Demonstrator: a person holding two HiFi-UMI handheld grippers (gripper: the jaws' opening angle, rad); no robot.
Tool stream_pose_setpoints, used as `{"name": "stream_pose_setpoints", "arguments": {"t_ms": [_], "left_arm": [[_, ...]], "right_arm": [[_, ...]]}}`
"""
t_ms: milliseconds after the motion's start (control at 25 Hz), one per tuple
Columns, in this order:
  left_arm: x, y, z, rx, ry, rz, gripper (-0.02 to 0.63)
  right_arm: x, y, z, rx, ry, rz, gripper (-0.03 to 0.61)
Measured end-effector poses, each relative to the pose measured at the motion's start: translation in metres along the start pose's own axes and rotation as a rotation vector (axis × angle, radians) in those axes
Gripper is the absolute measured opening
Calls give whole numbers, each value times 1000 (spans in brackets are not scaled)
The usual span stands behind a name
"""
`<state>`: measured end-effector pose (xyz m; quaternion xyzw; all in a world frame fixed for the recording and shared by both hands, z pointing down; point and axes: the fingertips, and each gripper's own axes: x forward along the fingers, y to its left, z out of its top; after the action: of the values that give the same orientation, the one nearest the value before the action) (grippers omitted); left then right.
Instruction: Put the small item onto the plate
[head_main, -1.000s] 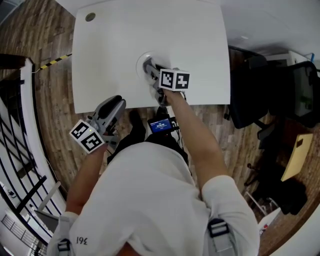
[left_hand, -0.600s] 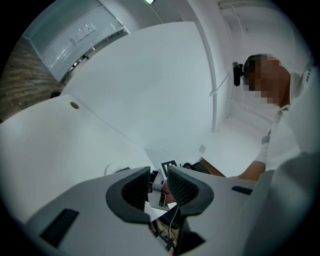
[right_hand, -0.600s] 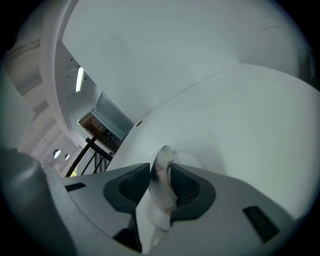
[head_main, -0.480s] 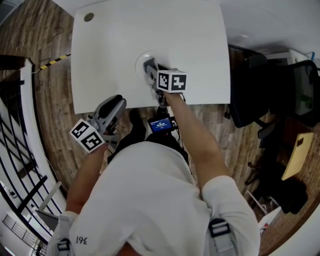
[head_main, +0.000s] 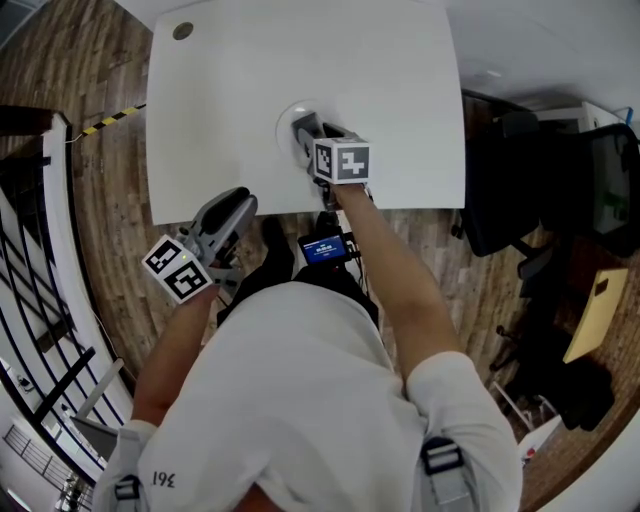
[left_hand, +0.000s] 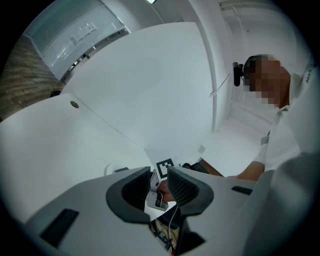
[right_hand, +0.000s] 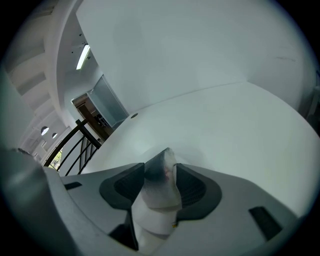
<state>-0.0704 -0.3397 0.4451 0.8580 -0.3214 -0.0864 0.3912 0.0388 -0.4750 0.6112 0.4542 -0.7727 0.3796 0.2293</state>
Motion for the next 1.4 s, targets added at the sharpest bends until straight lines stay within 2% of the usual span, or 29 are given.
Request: {"name": "stream_pose_setpoints", "arguments": {"t_ms": [120,1400], "left_arm": [[0,1,1,-1,-2,-1,103],[3,-2,3,-6,-4,-24,103]], "right_arm": [[0,-5,-1,5,-3,-17,187],[-8,-1,4,44,-17,16,187]]}}
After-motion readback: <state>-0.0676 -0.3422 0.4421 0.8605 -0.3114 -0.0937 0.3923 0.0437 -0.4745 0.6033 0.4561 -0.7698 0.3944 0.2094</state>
